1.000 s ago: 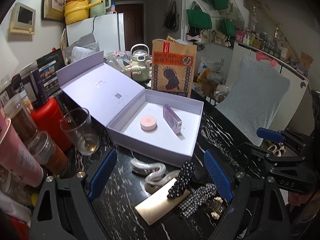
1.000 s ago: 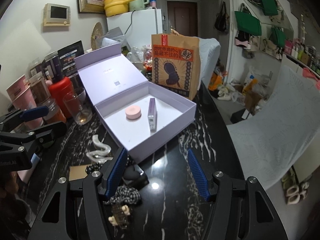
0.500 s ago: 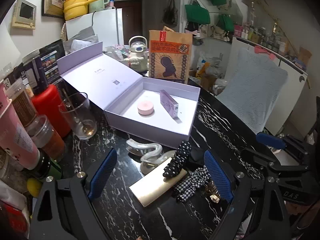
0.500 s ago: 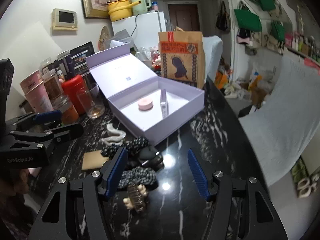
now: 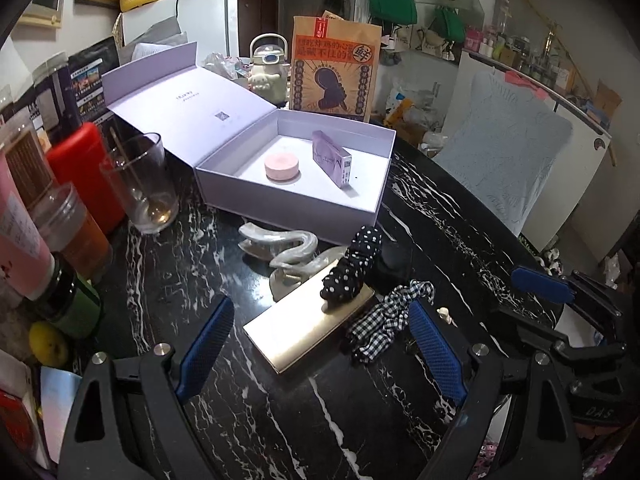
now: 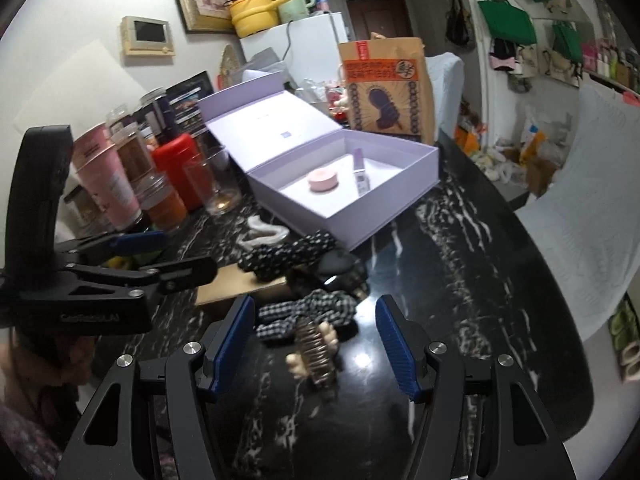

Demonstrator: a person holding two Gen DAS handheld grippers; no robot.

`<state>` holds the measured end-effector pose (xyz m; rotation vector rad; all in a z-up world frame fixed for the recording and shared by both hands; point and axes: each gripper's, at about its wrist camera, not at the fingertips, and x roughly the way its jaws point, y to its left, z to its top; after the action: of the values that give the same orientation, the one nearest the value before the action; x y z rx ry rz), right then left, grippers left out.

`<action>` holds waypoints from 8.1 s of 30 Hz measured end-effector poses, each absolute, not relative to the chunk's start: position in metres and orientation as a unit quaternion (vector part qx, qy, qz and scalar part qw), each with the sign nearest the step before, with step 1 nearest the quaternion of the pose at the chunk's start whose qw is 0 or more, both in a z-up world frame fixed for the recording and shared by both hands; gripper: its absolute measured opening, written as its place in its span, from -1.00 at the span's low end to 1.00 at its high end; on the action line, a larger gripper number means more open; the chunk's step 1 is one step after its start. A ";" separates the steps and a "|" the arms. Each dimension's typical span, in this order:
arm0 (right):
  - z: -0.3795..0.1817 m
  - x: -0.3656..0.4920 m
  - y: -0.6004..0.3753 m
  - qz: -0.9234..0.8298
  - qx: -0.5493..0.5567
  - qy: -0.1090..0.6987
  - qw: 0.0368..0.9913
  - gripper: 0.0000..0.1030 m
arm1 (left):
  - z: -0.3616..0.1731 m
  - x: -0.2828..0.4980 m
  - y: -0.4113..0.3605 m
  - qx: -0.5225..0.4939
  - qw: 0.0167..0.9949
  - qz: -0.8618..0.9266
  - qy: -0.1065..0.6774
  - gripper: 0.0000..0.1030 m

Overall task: Organize rigid objects
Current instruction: 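Withdraw both tools from the box back toward the table items, then grasp the gold plate with the left tool while the right tool grasps the claw clip, then lift and carry the gold plate and claw clip toward the lavender box, then lower the gold plate and claw clip into the lavender box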

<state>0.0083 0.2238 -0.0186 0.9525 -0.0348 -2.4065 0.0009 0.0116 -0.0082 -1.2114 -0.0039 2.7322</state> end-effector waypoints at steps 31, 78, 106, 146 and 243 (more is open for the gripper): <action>-0.084 -0.022 0.196 -0.831 0.454 0.013 0.322 0.34 | -0.070 -0.039 0.001 -0.434 0.092 0.896 0.004 0.74; -0.091 -0.020 0.218 -0.833 0.462 -0.044 0.302 -0.29 | -0.083 0.009 -0.012 -0.444 0.114 0.887 -0.046 -0.06; -0.091 -0.013 0.204 -0.844 0.434 0.034 0.314 -0.33 | -0.094 -0.023 0.001 -0.454 0.065 0.888 -0.033 -0.08; -0.025 -0.056 0.182 -0.852 0.368 0.059 0.367 -0.33 | -0.010 -0.042 -0.012 -0.390 0.123 0.912 -0.031 -0.12; -0.038 -0.280 0.162 -0.861 0.414 0.074 0.286 -0.56 | -0.044 -0.276 0.000 -0.418 0.102 0.902 0.022 -0.12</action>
<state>-0.2798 0.1622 -0.0383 1.1075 0.1969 -2.3019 -0.2759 -0.0004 -0.0445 -1.2355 0.0640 2.6637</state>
